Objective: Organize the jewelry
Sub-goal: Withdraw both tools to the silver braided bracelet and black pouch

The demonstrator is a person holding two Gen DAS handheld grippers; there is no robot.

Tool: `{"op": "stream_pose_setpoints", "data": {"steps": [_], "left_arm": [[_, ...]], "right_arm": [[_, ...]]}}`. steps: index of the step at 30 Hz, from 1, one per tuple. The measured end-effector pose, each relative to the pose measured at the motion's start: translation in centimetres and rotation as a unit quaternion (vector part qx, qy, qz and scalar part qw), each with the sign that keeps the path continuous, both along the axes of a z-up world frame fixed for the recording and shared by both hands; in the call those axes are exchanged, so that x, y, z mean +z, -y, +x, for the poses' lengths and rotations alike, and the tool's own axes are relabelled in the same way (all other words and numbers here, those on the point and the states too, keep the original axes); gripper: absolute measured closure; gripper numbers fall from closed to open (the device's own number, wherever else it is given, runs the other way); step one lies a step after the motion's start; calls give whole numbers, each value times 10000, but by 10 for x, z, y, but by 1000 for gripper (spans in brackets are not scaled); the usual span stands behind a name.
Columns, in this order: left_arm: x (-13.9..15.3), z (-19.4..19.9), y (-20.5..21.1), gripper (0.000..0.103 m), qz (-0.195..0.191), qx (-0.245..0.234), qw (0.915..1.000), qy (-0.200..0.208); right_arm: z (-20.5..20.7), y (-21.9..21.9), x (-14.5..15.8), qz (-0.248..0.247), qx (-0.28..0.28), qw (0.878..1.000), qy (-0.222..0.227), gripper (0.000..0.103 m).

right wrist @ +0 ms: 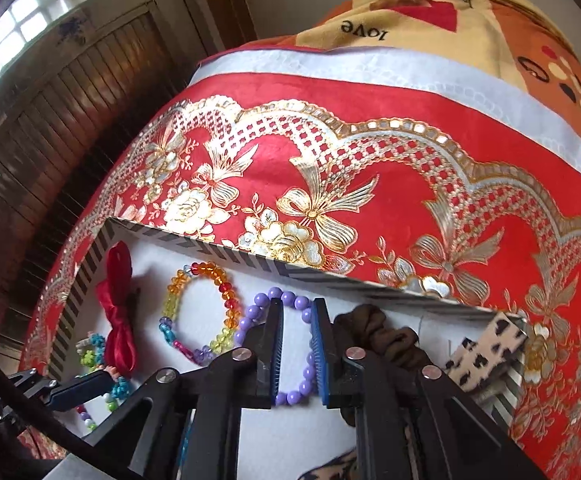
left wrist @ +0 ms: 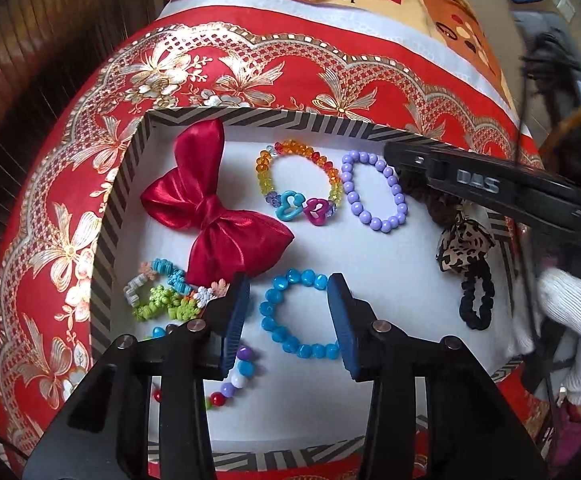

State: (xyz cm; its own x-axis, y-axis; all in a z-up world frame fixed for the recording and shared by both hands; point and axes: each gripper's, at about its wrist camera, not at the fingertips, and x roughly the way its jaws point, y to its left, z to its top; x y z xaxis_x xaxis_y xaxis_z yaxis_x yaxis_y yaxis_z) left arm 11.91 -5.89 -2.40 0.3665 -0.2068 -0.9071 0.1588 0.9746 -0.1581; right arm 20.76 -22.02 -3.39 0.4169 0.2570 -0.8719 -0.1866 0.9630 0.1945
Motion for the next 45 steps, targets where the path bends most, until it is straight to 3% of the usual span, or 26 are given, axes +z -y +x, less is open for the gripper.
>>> {"op": "stream_pose_setpoints", "data": {"steps": [3, 16, 29, 45], "left_arm": [[5, -8, 0, 63, 99, -19, 9999, 79], [26, -39, -9, 63, 336, 75, 9987, 373], [41, -91, -20, 63, 450, -8, 9968, 657], [48, -147, -38, 63, 486, -127, 9953, 823]], "right_arm": [[-15, 4, 14, 110, -52, 9999, 91, 75], [-95, -2, 60, 273, -326, 9979, 498, 65], [-178, -12, 74, 142, -570, 9960, 676, 63], [-244, -36, 70, 128, -724, 9950, 674, 60]]}}
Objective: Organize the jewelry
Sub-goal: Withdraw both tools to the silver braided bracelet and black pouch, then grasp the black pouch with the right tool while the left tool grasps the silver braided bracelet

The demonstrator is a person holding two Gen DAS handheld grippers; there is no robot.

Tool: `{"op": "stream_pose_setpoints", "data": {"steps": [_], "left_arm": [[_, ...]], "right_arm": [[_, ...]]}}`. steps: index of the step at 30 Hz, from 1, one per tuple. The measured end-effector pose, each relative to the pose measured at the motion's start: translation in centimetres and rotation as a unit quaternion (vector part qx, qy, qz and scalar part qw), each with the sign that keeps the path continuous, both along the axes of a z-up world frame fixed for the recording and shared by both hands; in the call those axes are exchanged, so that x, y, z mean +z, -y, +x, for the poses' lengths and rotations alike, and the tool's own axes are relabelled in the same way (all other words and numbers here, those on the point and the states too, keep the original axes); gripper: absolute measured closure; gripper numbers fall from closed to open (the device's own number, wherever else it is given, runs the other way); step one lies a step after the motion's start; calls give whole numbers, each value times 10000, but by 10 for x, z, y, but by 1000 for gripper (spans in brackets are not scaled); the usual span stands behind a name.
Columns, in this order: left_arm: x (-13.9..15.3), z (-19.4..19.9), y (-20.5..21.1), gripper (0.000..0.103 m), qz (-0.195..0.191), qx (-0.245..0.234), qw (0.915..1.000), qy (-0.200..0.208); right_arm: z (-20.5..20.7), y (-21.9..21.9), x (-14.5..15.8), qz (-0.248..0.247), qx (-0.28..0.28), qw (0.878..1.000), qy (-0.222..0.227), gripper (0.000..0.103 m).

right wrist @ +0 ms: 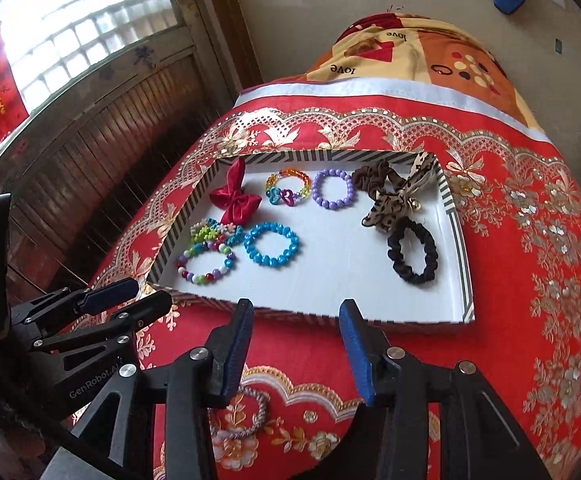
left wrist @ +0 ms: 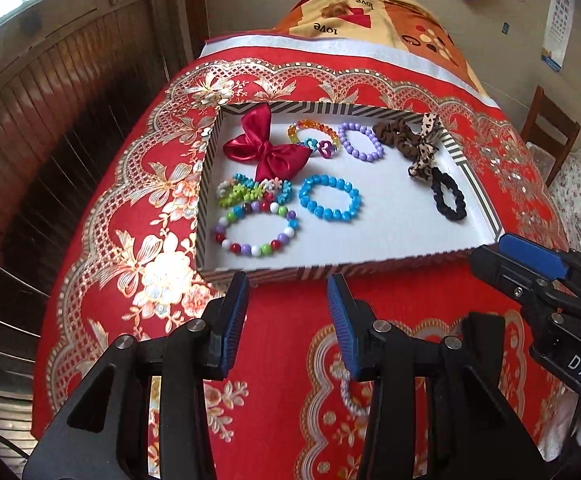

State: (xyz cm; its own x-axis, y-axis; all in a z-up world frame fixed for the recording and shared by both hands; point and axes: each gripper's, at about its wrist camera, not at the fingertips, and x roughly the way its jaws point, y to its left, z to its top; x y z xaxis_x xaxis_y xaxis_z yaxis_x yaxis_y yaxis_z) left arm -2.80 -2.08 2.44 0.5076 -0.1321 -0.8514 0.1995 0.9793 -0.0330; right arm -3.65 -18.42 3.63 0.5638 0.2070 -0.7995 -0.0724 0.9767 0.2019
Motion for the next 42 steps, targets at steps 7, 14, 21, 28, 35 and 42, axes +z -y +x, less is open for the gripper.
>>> {"op": "stream_pose_setpoints", "data": {"steps": [7, 14, 21, 28, 35, 42], "left_arm": [[0, -18, -4, 63, -11, -86, 10000, 17], [-6, -28, -9, 63, -90, -176, 9997, -165], [-23, -28, -19, 63, -381, -172, 9975, -570], [-41, -32, -6, 56, -601, -495, 9919, -1004], [-56, -32, 9, 56, -369, -712, 9900, -1158], [-68, -28, 21, 56, -153, -792, 9896, -1188]], "right_arm": [[-25, -5, -3, -25, -91, 9999, -55, 60], [-47, 0, -6, -26, -285, 9995, -119, 58], [-71, 31, -26, 113, -839, 9953, -470, 46], [-74, 33, -67, 327, -1007, 9895, -983, 46], [-71, 29, -81, 156, -879, 9917, -927, 55], [-70, 32, -82, -136, -717, 9935, -870, 63]]}}
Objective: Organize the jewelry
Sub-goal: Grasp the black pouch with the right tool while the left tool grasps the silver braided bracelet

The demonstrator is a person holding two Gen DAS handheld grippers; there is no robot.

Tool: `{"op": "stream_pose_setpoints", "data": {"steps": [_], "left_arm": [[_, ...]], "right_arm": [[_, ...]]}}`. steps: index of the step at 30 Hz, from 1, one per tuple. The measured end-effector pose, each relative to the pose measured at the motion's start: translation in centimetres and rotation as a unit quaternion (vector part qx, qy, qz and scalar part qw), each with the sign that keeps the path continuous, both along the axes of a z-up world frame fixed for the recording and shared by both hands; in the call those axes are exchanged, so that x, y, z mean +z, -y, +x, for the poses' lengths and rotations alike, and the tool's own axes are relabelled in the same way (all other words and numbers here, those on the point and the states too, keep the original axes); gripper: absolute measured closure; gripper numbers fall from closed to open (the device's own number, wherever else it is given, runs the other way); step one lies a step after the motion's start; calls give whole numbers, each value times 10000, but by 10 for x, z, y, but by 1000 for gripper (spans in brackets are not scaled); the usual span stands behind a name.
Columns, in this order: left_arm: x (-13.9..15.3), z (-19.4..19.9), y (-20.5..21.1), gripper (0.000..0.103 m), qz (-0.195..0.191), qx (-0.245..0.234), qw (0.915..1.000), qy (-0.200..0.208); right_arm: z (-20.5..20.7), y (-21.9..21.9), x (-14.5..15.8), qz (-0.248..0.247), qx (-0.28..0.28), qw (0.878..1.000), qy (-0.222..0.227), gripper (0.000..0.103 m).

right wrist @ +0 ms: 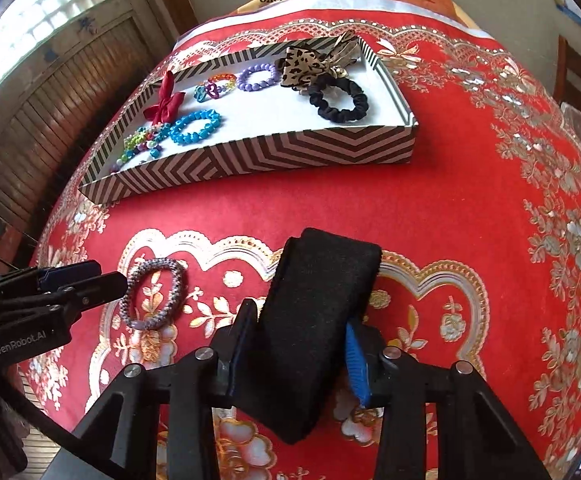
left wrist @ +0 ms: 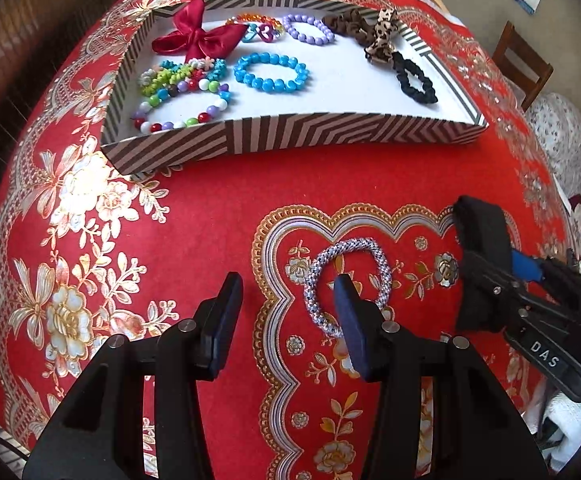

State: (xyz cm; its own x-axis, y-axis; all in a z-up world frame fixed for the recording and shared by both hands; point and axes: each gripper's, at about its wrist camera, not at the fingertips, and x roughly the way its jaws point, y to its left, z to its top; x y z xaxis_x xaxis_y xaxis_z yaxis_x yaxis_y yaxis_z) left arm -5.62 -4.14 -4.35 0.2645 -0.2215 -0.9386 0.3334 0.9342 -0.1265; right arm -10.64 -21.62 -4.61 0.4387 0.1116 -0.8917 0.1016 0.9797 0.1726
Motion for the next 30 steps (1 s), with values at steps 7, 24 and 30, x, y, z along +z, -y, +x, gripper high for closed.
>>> {"op": "stream_pose_setpoints", "data": {"steps": [7, 24, 30], "left_arm": [[-7, 1, 9, 56, 175, -112, 9998, 29], [-7, 3, 1, 96, -111, -73, 9999, 19], [17, -3, -4, 97, -359, -60, 9992, 174]], "right_arm": [[2, 4, -1, 70, -16, 10000, -16, 62], [-2, 2, -1, 174, 117, 9996, 198, 87], [-7, 4, 15, 224, 112, 9991, 344, 90]]}}
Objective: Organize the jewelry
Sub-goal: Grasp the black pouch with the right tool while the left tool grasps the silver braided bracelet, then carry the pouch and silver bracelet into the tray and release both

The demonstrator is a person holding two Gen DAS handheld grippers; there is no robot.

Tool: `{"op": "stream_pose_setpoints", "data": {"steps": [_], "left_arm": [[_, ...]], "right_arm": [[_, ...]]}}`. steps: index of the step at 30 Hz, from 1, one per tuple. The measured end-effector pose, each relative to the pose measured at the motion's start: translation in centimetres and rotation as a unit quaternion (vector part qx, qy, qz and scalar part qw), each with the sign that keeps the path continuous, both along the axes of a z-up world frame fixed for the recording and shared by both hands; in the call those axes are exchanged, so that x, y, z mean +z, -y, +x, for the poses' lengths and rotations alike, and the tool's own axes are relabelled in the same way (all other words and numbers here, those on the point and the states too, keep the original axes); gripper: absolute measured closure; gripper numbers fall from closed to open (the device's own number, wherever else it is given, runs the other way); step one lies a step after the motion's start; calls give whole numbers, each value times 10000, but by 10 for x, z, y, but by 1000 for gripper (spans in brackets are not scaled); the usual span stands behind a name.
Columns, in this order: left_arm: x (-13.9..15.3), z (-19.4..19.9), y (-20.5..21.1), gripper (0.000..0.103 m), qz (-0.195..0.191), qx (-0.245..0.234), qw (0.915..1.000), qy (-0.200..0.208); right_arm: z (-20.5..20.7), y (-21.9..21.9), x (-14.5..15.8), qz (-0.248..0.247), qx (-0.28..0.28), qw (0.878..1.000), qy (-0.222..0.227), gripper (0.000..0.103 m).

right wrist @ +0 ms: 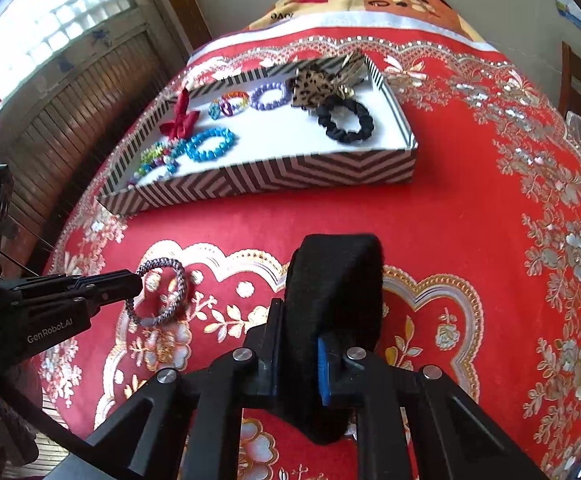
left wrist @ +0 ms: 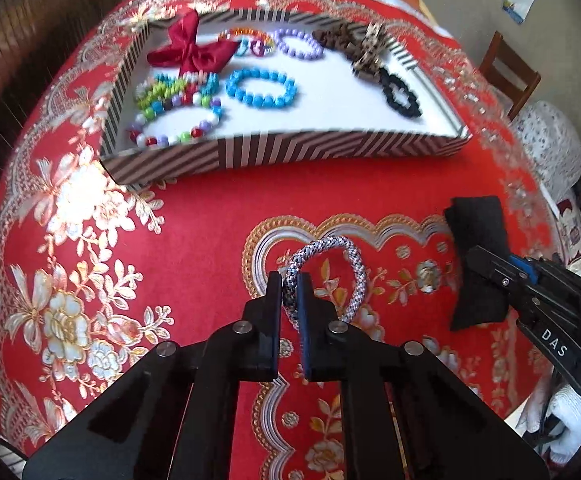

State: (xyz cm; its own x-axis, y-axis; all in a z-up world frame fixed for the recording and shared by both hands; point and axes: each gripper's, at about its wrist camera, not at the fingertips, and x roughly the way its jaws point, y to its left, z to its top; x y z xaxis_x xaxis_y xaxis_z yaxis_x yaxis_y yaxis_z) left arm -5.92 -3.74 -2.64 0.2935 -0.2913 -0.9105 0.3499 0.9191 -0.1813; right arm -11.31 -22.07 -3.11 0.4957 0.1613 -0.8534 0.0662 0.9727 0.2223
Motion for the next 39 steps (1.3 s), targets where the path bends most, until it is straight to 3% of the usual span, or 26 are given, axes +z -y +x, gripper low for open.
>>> {"op": "stream_pose_setpoints", "data": {"steps": [8, 13, 15, 16, 17, 18, 20, 23, 28, 39], "left_arm": [[29, 0, -1, 97, -171, 8, 9995, 263], [34, 0, -4, 97, -196, 82, 9994, 287], [32, 1, -3, 97, -184, 109, 9994, 266], [31, 1, -3, 97, -180, 124, 9995, 247], [30, 1, -3, 97, -173, 131, 9995, 239], [29, 1, -2, 97, -161, 137, 9995, 234], [27, 1, -1, 97, -122, 148, 9996, 223], [26, 1, 1, 97, -80, 139, 9996, 229], [32, 2, 1, 97, -65, 168, 9993, 327], [55, 16, -2, 97, -101, 273, 9977, 618]], "right_arm": [[-3, 2, 32, 69, 19, 9993, 369, 91], [-1, 5, 33, 96, 37, 9995, 311, 91], [-1, 9, 28, 37, -74, 9997, 211, 79], [1, 10, 24, 46, -74, 9999, 108, 59], [2, 11, 19, 134, -58, 9999, 24, 45], [3, 11, 15, 217, -36, 9998, -32, 45], [6, 8, 7, 234, 30, 9996, -123, 51], [10, 6, -7, 81, 51, 9997, -202, 75], [7, 10, -11, 219, 59, 9997, -42, 94], [12, 14, 54, 435, 143, 9968, 654, 95]]}}
